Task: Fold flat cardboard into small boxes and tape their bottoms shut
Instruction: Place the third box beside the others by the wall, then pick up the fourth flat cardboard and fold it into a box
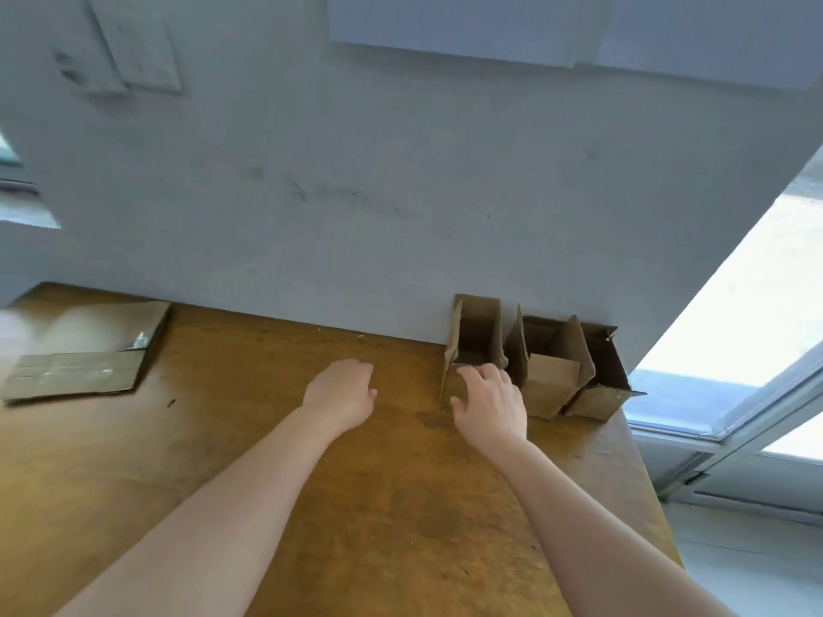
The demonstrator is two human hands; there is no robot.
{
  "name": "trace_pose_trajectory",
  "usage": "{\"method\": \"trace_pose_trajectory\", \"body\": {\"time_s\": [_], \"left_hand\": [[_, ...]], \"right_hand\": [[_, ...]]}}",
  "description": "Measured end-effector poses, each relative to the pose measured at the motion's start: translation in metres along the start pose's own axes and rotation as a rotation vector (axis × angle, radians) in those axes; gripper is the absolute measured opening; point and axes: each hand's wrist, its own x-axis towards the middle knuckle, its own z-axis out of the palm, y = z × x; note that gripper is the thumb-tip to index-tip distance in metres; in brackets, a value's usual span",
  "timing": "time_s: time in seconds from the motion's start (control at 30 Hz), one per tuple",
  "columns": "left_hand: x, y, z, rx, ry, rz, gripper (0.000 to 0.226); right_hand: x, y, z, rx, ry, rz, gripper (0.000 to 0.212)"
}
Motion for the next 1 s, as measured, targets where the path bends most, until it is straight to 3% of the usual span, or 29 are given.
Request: {"method": "trace_pose_trajectory", "body": {"time_s": [0.23, 0.5, 1.0], "left_hand": [[-0.101, -0.077, -0.001, 0.134, 0.117, -0.178, 0.036], [-0.19, -0.17, -0.019, 0.177, 0.132, -0.387, 0.026], [-0.258, -0.371, -0.062, 0.194, 0.155, -0.414, 0.023]], "right_hand": [[-0.052, -0.074, 0.024, -0.069, -0.186, -0.296, 0.051], [-0.096, -0.187, 0.056, -0.183, -0.206, -0.541, 0.049], [-0.134, -0.394, 0.125, -0.239, -0.186, -0.565, 0.043]]}}
